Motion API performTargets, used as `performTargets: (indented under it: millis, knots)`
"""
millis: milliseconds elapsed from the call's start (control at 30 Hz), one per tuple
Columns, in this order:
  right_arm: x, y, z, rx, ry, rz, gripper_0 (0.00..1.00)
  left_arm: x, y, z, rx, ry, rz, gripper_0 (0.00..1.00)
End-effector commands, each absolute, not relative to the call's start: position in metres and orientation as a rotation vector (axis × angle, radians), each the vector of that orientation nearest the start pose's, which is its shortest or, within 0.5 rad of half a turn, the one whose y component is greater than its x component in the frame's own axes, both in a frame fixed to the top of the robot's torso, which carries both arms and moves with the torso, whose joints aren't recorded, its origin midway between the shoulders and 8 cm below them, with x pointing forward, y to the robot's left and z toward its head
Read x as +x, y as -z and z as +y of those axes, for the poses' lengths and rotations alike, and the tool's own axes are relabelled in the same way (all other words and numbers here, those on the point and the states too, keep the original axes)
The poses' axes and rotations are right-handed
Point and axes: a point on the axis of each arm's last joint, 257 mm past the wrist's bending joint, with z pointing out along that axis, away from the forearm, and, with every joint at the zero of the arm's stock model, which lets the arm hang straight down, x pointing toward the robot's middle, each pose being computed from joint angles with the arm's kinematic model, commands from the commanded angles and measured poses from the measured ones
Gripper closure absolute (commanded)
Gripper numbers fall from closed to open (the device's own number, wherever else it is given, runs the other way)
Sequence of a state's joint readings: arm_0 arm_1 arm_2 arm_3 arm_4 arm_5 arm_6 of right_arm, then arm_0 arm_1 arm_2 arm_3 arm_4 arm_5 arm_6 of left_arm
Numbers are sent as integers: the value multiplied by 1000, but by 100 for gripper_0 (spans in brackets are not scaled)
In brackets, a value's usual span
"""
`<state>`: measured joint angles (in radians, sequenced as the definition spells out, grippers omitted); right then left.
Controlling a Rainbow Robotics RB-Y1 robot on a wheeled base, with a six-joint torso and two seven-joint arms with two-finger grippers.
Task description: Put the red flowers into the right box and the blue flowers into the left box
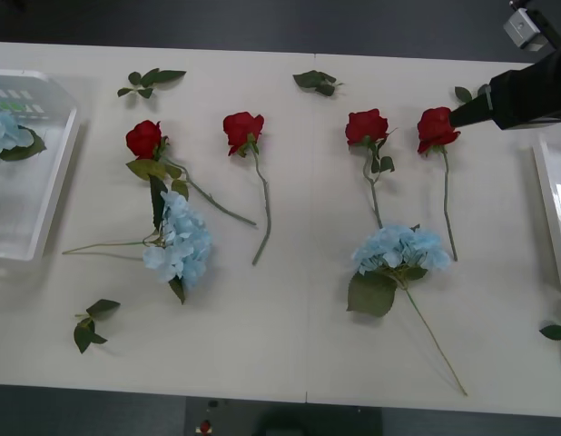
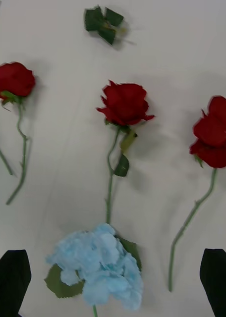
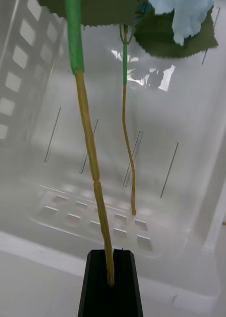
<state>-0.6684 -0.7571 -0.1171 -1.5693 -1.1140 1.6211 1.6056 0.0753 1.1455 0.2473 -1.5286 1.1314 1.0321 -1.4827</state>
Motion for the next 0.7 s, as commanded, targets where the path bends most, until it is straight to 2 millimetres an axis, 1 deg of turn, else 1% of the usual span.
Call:
performTargets:
  millis: [33, 133, 200, 367, 433, 467, 500, 567, 600, 667, 700]
  knots:
    - [525, 88, -294, -296, -393, 2480, 0, 403, 212, 590, -229, -137, 2496, 100]
    - [525, 97, -306, -258, -352, 2514, 0, 389, 225, 595, -231, -151, 2530, 100]
    - [525, 105, -320, -218, -299, 2545, 0, 379, 236, 596, -229, -157, 2557, 100]
    - [529, 120, -339, -145, -238, 2580, 0, 371, 242, 600, -225, -174, 2572, 99]
    - [532, 123, -342, -133, -233, 2579, 0, 370, 243, 600, -223, -177, 2573, 94]
    - [533, 127, -343, -120, -240, 2584, 0, 369, 244, 600, -225, -175, 2576, 86]
    - [534, 128, -344, -114, -240, 2583, 0, 369, 244, 601, -224, -176, 2575, 81]
    - [537, 131, -344, -101, -251, 2580, 0, 369, 243, 602, -226, -179, 2572, 73]
    - [538, 133, -344, -95, -254, 2578, 0, 368, 245, 601, -223, -179, 2576, 72]
    - [543, 137, -344, -79, -270, 2569, 0, 370, 244, 602, -222, -180, 2569, 60]
    - [545, 139, -344, -73, -273, 2567, 0, 371, 242, 602, -223, -178, 2564, 56]
